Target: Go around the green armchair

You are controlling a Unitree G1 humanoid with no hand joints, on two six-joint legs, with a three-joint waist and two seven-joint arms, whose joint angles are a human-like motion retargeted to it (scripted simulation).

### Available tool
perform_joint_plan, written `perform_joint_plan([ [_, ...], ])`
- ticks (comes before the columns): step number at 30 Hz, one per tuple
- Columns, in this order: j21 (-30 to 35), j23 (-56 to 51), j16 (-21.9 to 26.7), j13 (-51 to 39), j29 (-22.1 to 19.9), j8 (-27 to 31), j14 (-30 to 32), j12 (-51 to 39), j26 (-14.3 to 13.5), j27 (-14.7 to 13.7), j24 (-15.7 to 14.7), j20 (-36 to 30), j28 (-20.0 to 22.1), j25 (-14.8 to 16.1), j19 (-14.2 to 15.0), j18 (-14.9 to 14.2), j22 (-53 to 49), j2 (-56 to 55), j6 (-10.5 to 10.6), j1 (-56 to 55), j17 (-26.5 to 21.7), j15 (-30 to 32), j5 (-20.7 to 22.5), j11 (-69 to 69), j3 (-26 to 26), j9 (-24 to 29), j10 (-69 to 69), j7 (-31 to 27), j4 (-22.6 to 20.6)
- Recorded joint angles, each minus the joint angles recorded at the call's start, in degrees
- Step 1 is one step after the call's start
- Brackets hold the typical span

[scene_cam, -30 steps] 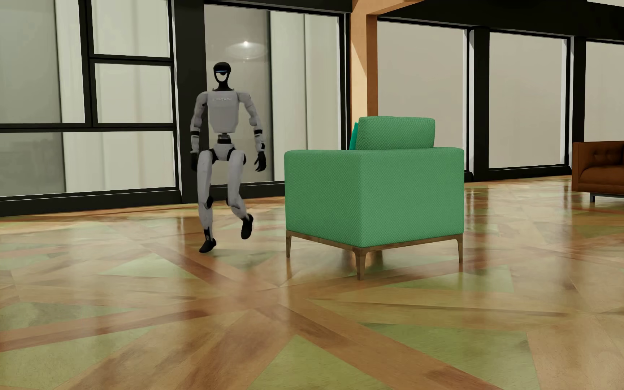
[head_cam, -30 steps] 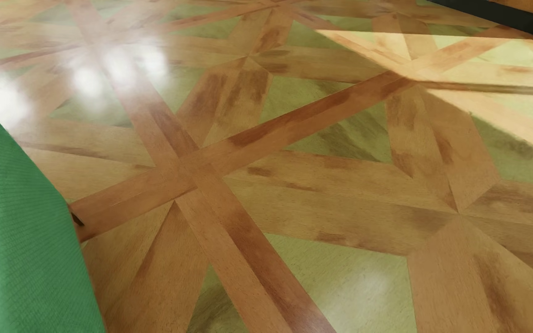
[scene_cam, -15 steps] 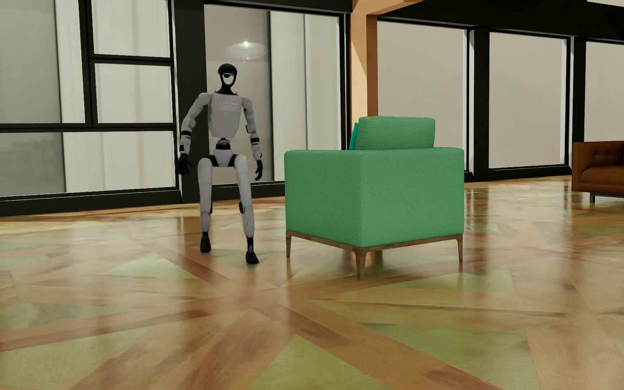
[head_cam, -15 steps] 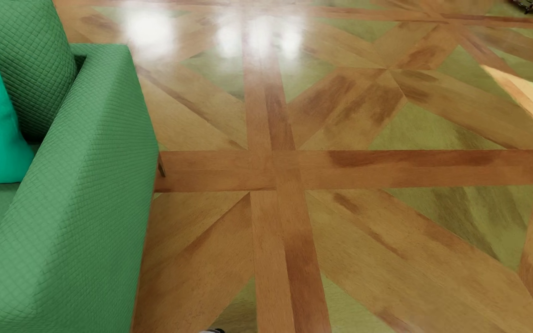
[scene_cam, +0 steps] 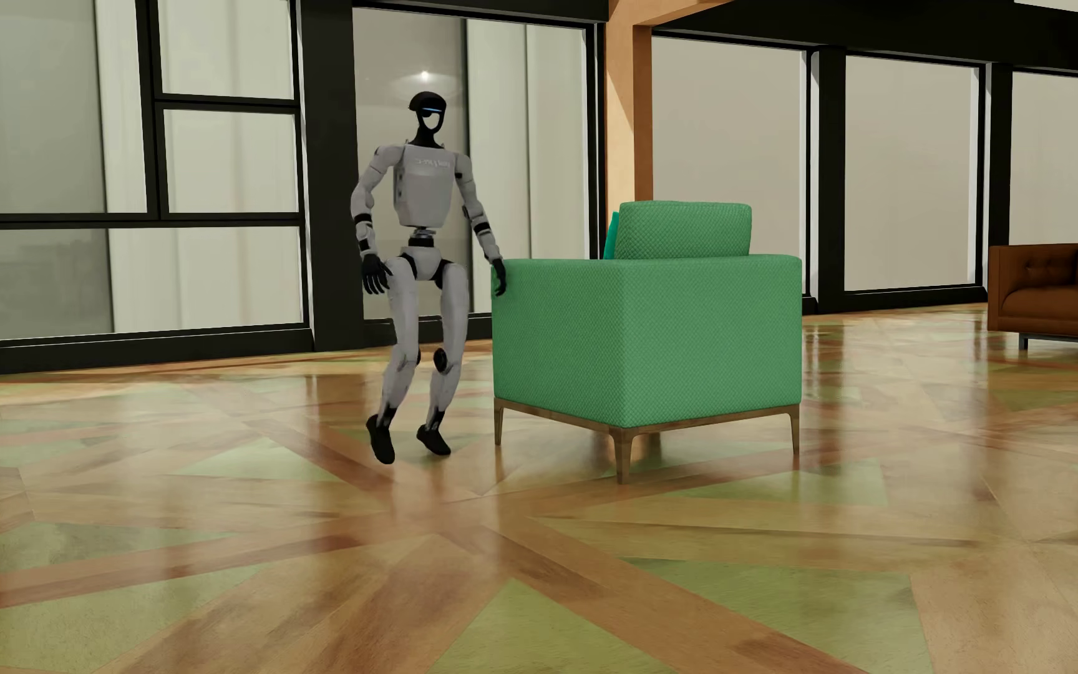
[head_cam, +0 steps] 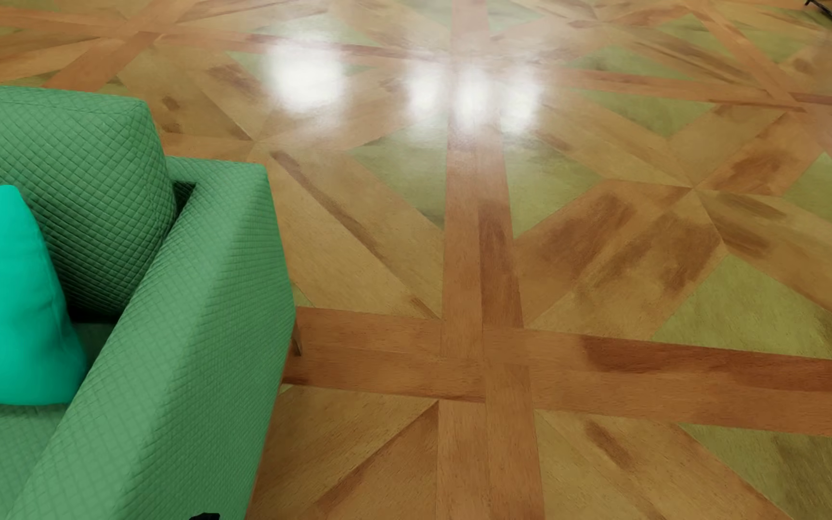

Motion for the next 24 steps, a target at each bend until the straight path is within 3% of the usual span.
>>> perform_joint_plan([
  [6, -0.26, 6.27, -0.77, 3.48, 0.00, 0.00, -8.20, 1.06, 0.00, 0.00, 0.00, -2.06, 0.00, 0.00, 0.00, 0.00, 2.48, -3.93, 1.51, 8.30, 0.92, -15.19, -0.82, -25.80, -5.24, -0.14, 0.68, 0.00, 0.53],
  [9, 0.73, 9.32, -1.81, 6.53, 0.00, 0.00, -12.55, 3.88, 0.00, 0.00, 0.00, -4.37, 0.00, 0.00, 0.00, 0.00, 5.68, -4.62, 1.05, 11.60, 2.30, -22.38, -1.67, -29.97, -5.96, -1.72, 1.19, 0.00, 0.64],
  [11, 1.63, 10.70, -2.34, 8.66, 0.00, 0.00, -15.01, 6.67, 0.00, 0.00, 0.00, -5.96, 0.00, 0.00, 0.00, 0.00, 8.44, -5.08, 0.69, 14.87, 3.40, -17.18, -1.16, -29.16, -6.69, -3.22, 0.39, 0.00, 1.86],
  [13, 2.42, 11.39, -3.05, 10.06, 0.00, 0.00, -14.93, 9.34, 0.00, 0.00, 0.00, -6.77, 0.00, 0.00, 0.00, 0.00, 11.03, -8.69, 0.79, 17.57, 4.30, -4.00, -0.05, -24.09, -6.24, -5.13, -0.68, 0.00, 3.83],
  [15, 2.28, 11.63, -4.53, 9.73, 0.00, 0.00, -8.48, 11.61, 0.00, 0.00, 0.00, -5.31, 0.00, 0.00, 0.00, 0.00, 13.14, -11.56, 2.10, 20.01, 4.60, -1.58, 2.09, -16.20, -5.01, -5.02, -0.43, 0.00, 6.29],
  [19, -1.46, 7.55, -4.80, 7.15, 0.00, 0.00, 22.46, 10.83, 0.00, 0.00, 0.00, -5.90, 0.00, 0.00, 0.00, 0.00, 13.99, -7.54, 1.85, 11.83, 3.81, -7.20, 3.27, -15.27, -5.59, -5.76, 11.40, 0.00, 9.56],
  [21, -3.40, 4.81, -4.19, 4.87, 0.00, 0.00, 29.53, 8.13, 0.00, 0.00, 0.00, -2.18, 0.00, 0.00, 0.00, 0.00, 11.17, -3.87, 1.41, 4.65, 2.05, -9.08, 4.67, -17.32, -3.71, -4.82, 22.39, 0.00, 9.92],
  [22, -4.01, 3.92, -3.73, 3.18, 0.00, 0.00, 26.37, 6.56, 0.00, 0.00, 0.00, 0.03, 0.00, 0.00, 0.00, 0.00, 8.96, -1.80, 0.96, 0.99, 0.78, -10.11, 5.02, -18.54, -2.74, -3.90, 28.18, 0.00, 9.47],
  [24, -5.37, 3.35, -2.57, -0.89, 0.00, 0.00, 9.76, 2.86, 0.00, 0.00, 0.00, 3.79, 0.00, 0.00, 0.00, 0.00, 4.48, 1.74, -0.23, -5.04, -1.84, -11.87, 5.54, -20.32, 0.58, -1.57, 36.75, 0.00, 8.02],
])
